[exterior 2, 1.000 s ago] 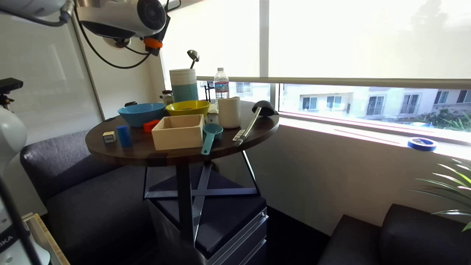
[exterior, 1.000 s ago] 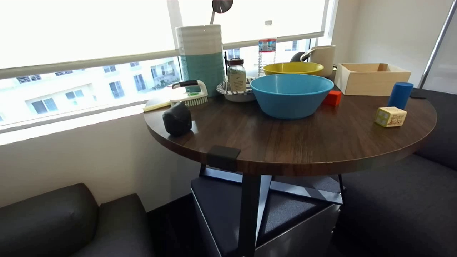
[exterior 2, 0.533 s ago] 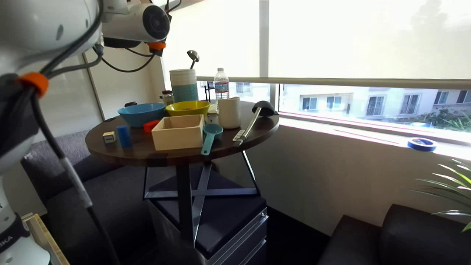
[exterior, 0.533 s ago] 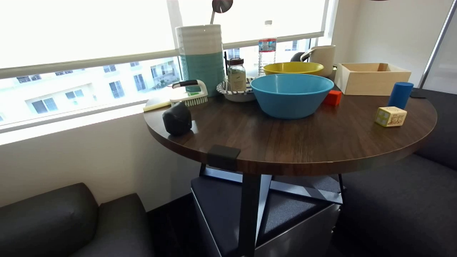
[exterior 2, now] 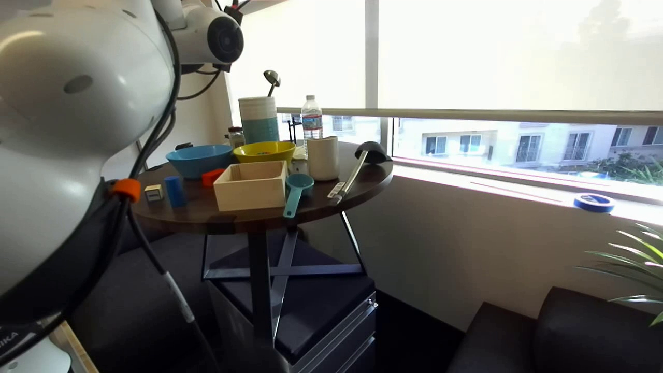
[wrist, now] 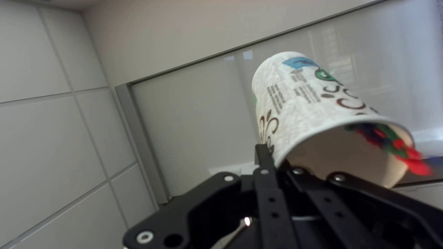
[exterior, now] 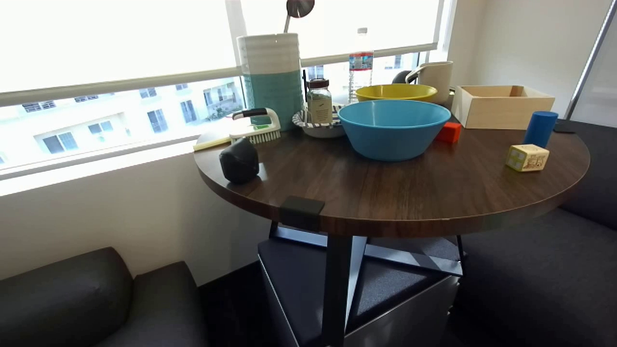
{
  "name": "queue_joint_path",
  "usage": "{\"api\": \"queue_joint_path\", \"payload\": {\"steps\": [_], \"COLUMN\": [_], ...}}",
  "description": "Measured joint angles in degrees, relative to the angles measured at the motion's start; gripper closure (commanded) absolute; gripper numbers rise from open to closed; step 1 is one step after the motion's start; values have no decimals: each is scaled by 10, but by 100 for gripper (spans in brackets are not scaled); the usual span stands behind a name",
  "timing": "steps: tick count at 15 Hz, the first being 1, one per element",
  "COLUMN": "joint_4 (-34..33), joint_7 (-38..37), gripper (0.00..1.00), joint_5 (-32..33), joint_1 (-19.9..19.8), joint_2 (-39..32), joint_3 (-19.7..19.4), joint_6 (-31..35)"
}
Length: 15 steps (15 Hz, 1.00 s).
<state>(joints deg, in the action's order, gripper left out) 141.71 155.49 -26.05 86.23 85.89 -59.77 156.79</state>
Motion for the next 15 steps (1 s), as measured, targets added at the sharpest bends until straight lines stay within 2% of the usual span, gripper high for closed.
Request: {"api": "queue_joint_path", "payload": {"steps": [4, 15], "joint_4": [-22, -26], "joint_7": [-1, -1], "gripper": [99, 99], "joint_5": [-3, -4], "joint_1": [21, 34], "joint_2": [-2, -5], "joint_3": [19, 19], "joint_6": [0, 0]}}
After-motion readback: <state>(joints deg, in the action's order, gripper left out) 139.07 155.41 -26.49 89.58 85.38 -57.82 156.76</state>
